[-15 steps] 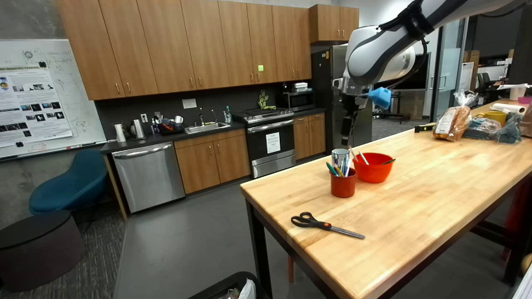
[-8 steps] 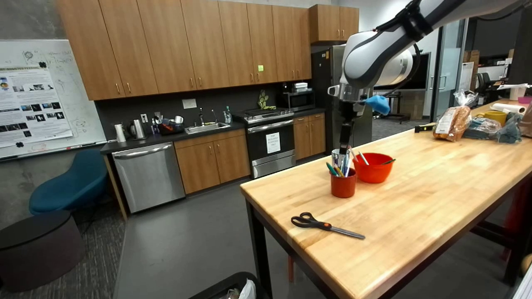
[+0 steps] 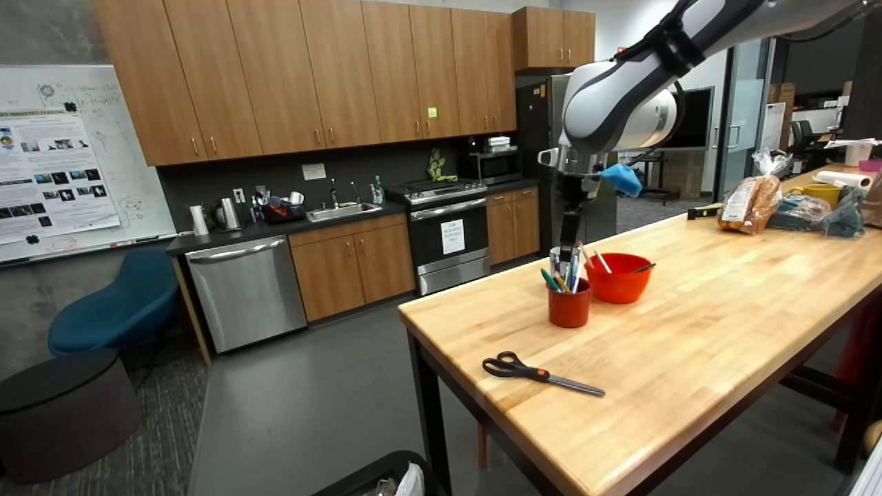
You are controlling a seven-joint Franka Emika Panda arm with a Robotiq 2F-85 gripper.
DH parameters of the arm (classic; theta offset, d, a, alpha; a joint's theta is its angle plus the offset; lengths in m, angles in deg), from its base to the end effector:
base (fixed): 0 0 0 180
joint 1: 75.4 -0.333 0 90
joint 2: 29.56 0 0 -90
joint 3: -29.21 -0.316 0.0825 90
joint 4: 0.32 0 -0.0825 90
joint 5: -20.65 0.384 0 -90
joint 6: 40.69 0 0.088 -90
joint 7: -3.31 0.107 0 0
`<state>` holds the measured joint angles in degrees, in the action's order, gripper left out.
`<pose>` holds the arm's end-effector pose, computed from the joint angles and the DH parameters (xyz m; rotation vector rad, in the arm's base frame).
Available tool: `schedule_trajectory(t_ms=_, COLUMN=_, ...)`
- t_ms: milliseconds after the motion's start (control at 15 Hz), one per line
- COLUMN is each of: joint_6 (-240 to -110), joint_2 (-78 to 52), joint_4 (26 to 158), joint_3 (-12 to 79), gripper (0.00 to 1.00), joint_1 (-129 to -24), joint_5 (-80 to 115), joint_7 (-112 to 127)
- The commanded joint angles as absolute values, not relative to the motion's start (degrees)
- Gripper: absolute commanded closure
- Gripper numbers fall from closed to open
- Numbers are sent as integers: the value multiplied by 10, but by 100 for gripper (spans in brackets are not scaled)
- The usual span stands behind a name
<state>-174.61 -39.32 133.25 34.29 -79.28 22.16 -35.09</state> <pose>0.4981 -0.0107 0.4231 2.9495 0.9653 0.2759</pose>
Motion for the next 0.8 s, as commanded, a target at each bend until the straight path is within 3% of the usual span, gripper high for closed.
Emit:
schedule_trajectory(t_ms=0, joint_6=-1750, joint_2=-362, joint_4=1304, joint_3=335, gripper=0, joint_1=-789, joint_5=230, joint_7=-359)
schedule_trajectory(t_ms=200, joint_6=-1750, joint_2=-345, joint_4=1289, joint_3=331, gripper=2, joint_1=-787, joint_5=231, joint_7=-358)
schedule_trajectory(t_ms=333, joint_6=-1748, joint_2=-337, joint_4=1282, joint_3=327, gripper=26, joint_1=-785, joint_5=229, joint_7=-356)
schedule_trajectory(t_ms=533, joint_6=-1745, joint_2=-331, joint_4=1276, joint_3=324, gripper=44, joint_1=-781, joint_5=225, joint_7=-352)
schedule_trajectory(t_ms=733, joint_6=-1741, joint_2=-333, joint_4=1276, joint_3=324, gripper=69, joint_1=-776, joint_5=224, joint_7=-350)
